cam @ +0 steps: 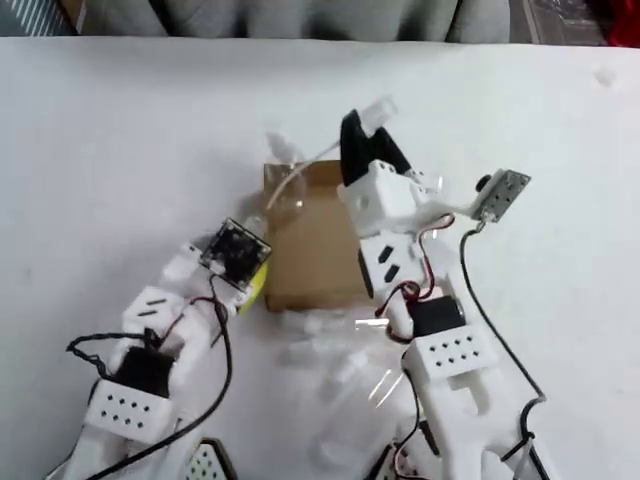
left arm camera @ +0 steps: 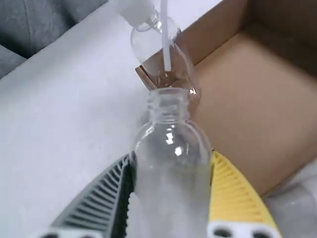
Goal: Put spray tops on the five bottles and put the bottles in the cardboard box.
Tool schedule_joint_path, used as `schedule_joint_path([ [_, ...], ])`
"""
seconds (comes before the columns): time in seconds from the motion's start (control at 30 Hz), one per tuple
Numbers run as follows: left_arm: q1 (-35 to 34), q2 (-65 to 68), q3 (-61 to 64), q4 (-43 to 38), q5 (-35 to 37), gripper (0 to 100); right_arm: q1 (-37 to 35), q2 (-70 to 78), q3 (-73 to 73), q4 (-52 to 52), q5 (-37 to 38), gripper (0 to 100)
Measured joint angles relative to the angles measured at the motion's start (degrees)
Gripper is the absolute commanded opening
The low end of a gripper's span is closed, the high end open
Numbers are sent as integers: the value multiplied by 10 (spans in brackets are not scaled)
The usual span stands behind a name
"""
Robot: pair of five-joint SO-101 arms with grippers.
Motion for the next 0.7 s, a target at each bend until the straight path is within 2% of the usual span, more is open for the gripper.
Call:
schedule_joint_path([
  [0.37, -2, -51, 24, 0, -1, 23, -13, 0, 0, 0, 15, 16],
  [0.7, -1, -69, 37, 0, -38, 23, -13, 0, 0, 0, 18, 16],
])
